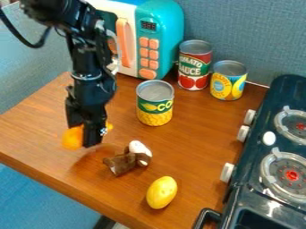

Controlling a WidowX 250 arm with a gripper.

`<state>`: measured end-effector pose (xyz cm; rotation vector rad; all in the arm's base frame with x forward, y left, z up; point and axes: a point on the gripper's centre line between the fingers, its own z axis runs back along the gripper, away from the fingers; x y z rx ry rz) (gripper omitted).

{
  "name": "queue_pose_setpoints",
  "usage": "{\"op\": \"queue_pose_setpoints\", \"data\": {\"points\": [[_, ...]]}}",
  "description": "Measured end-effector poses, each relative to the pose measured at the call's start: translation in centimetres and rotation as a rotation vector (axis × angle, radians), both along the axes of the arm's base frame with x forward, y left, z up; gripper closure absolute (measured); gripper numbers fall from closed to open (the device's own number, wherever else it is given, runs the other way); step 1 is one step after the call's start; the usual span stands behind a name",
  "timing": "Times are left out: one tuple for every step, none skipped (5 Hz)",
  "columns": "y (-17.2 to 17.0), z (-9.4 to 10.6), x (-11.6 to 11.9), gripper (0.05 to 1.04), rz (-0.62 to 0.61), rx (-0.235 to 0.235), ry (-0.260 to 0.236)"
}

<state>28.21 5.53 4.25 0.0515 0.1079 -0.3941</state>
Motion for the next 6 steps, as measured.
{"op": "queue_pose_setpoints", "data": {"points": [[-0.6,-1.3,-0.1,0.28,-0.003,0.021,0.026],[-0.5,-2.0,-0.3,0.281,0.006,0.035,0.034],[-0.5,-2.3,-0.5,0.281,0.027,0.039,0.029],[-0.3,-2.3,-0.9,0.214,0.052,0.05,0.037],[-0.2,-1.5,-1.4,0.073,0.061,0.027,0.039],[0.6,1.6,-1.4,0.077,0.103,-0.012,-0.038]]}}
